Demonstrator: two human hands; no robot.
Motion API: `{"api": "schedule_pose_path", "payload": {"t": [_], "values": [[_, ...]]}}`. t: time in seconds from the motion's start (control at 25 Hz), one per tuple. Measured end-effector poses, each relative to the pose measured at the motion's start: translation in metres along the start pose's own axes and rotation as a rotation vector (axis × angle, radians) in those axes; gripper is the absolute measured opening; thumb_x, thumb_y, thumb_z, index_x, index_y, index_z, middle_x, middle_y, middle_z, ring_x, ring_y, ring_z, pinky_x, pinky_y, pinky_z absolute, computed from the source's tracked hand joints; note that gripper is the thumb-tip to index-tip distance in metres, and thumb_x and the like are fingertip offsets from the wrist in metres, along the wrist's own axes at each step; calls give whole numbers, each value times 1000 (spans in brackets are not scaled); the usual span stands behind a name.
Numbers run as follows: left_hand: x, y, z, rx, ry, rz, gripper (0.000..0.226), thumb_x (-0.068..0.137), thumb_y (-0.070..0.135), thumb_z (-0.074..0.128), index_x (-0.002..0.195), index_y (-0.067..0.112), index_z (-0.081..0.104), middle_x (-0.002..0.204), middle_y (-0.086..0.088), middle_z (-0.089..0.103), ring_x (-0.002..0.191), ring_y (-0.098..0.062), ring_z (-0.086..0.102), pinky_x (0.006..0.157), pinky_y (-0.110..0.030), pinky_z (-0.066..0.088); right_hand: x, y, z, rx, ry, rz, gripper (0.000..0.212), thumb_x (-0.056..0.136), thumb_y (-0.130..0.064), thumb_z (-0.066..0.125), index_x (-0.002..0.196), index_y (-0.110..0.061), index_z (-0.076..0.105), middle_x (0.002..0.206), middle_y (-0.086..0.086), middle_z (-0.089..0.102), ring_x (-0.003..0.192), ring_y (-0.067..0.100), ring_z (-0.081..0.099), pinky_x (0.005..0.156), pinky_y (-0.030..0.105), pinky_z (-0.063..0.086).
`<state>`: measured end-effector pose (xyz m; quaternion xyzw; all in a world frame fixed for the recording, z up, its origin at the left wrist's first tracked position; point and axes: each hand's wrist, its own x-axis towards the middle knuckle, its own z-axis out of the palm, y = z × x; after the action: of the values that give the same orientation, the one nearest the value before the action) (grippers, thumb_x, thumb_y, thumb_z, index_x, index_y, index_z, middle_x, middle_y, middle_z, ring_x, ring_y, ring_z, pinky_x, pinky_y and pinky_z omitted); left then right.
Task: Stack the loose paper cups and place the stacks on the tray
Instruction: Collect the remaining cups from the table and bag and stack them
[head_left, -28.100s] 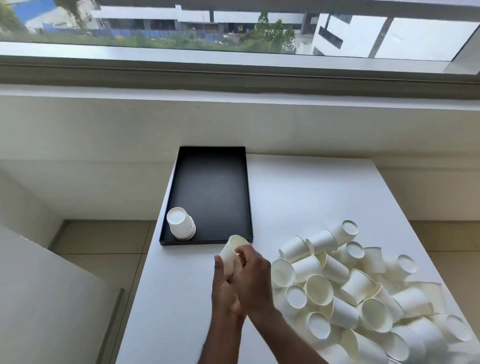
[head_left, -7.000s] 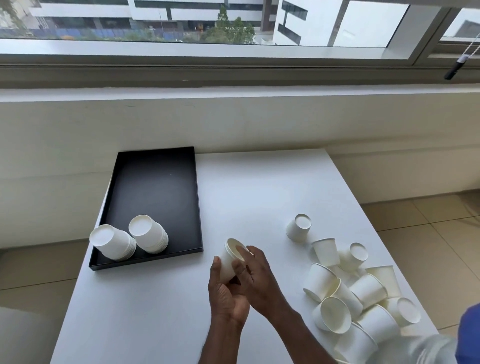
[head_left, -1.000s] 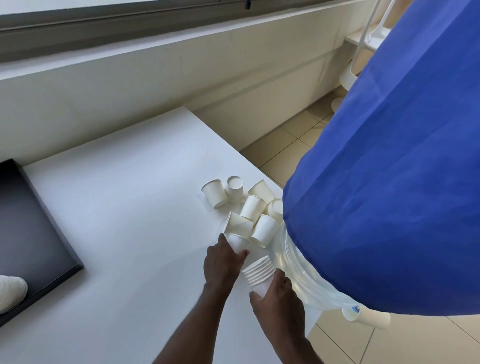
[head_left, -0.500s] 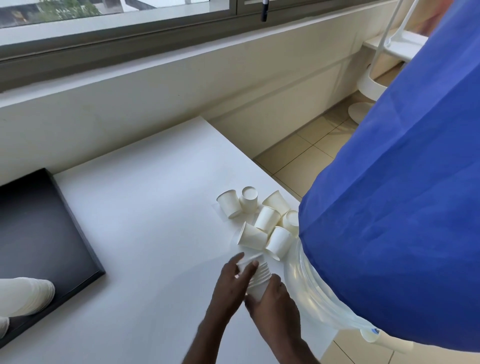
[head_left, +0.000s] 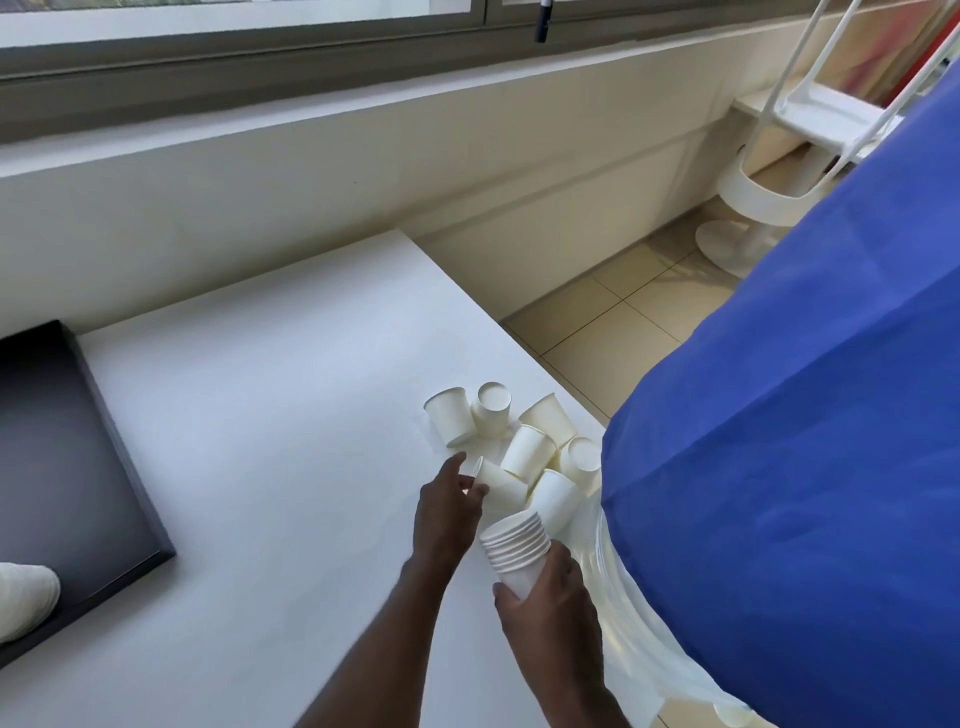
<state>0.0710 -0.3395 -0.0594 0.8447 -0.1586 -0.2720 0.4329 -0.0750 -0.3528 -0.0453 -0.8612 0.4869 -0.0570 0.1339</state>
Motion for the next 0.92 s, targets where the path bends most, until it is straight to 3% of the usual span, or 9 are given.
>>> {"api": "schedule_pose_path", "payload": {"t": [0.08,0.16,0.24,0.32,0.48,0.64,0.72,0.84,0.92], "values": [[8,-1,-2,1,41,12,39,90,16,59,129,18,60,102,-2,73,99,-20,65,78,-23,44,2,1,0,7,-15,-17,82,39,-50,91,104,-8,61,86,7,70,66,21,68,62,27,57],[8,-2,-12,-36,103,29,33,92,11,54,122,16,66,104,-2,73,93,-14,63,71,-12,38,3,-2,-5,32,-52,-4,79,54,-50,86,115,-11,54,98,6,67,79,19,67,71,26,56],[4,0,-31,-101,195,74,32,93,8,50,118,15,69,109,1,71,95,-10,60,71,-8,37,5,-5,-8,13,-103,-4,74,67,-51,76,124,-15,45,109,4,62,91,17,63,79,24,53],[-4,2,-51,-176,235,102,31,95,8,49,116,18,70,108,8,69,96,-4,60,73,-5,38,7,-9,-10,-13,-103,-29,72,69,-50,74,124,-15,44,109,4,62,90,17,62,78,25,54],[-29,-3,-66,-188,89,225,33,94,3,52,109,22,73,102,16,70,96,10,60,77,-5,41,10,-30,-11,-25,-83,-129,68,58,-46,83,109,-12,54,88,6,64,72,21,63,61,31,54],[-56,-21,-71,-280,33,246,41,91,0,51,117,26,71,105,14,70,103,-1,62,83,-13,45,15,-54,-20,73,-121,-213,60,71,-50,73,113,-15,48,98,2,63,86,23,62,68,32,51],[-69,-32,-79,-344,179,216,40,90,6,50,121,25,68,117,15,64,113,0,57,89,-15,45,12,-68,-21,194,-217,-260,68,78,-53,66,129,-16,39,115,1,59,100,23,61,77,32,49],[-87,-49,-93,-499,497,-12,27,92,15,61,113,31,68,116,14,64,108,5,58,84,-9,45,3,-96,-17,431,-379,-336,67,83,-46,64,136,-19,33,128,0,53,106,19,57,82,28,46],[-101,-64,-112,-643,651,-131,21,89,22,68,105,35,70,109,13,71,102,0,65,89,-23,51,-8,-119,-10,562,-551,-382,65,82,-39,64,137,-23,34,132,-2,46,105,12,53,81,25,49]]}}
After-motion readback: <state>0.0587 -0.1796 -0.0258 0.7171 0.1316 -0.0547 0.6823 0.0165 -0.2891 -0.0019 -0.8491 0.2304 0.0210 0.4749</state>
